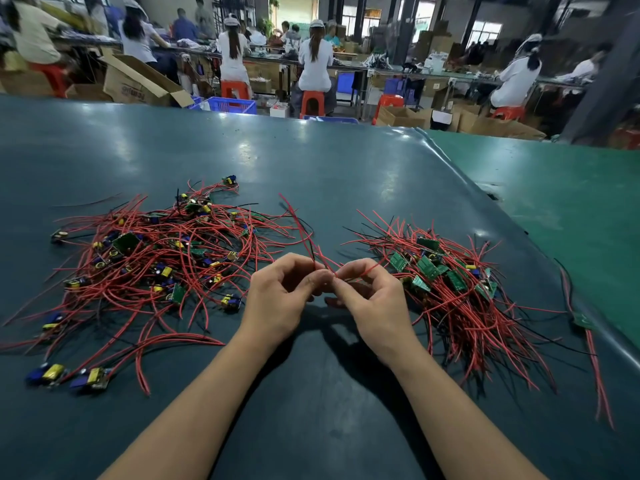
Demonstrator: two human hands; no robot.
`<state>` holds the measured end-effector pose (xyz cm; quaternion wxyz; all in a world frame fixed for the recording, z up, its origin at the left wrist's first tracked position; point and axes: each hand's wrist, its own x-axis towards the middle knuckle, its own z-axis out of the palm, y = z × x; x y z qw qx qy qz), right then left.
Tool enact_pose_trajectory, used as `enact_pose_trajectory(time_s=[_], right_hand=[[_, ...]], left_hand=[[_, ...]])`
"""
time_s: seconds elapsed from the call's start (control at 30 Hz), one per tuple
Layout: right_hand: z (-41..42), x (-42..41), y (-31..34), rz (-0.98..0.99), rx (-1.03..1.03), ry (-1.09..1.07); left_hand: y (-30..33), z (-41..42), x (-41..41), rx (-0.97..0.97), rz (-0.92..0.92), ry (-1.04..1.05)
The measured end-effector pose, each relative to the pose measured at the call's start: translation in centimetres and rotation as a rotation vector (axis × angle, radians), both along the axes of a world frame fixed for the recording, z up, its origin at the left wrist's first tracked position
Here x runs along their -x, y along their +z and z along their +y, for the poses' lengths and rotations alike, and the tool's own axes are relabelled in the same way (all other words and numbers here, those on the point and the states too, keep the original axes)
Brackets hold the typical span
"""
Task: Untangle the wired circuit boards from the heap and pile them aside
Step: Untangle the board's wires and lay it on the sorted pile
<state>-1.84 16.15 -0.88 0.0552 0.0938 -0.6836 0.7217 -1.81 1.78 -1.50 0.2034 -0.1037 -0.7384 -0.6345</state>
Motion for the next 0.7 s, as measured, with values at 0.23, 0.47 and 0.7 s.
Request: enact_pose_trajectory(time_s=[0.23, 0.47, 0.7], right_hand=[[0.08, 0.81, 0.52, -0.208, 0.507, -0.052], [0.52, 1.03, 0.86, -0.314, 0.756, -0.045], [0.17, 1.01, 0.58, -0.379, 0.493, -0.019]], left_hand=[[0.25, -0.13, 0.38, -0.227, -0.082, -0.032], [0.01, -0.53, 0.41, -0.371, -0.126, -0.124], [0.11, -0.57, 0.45, -0.399, -0.132, -0.163]])
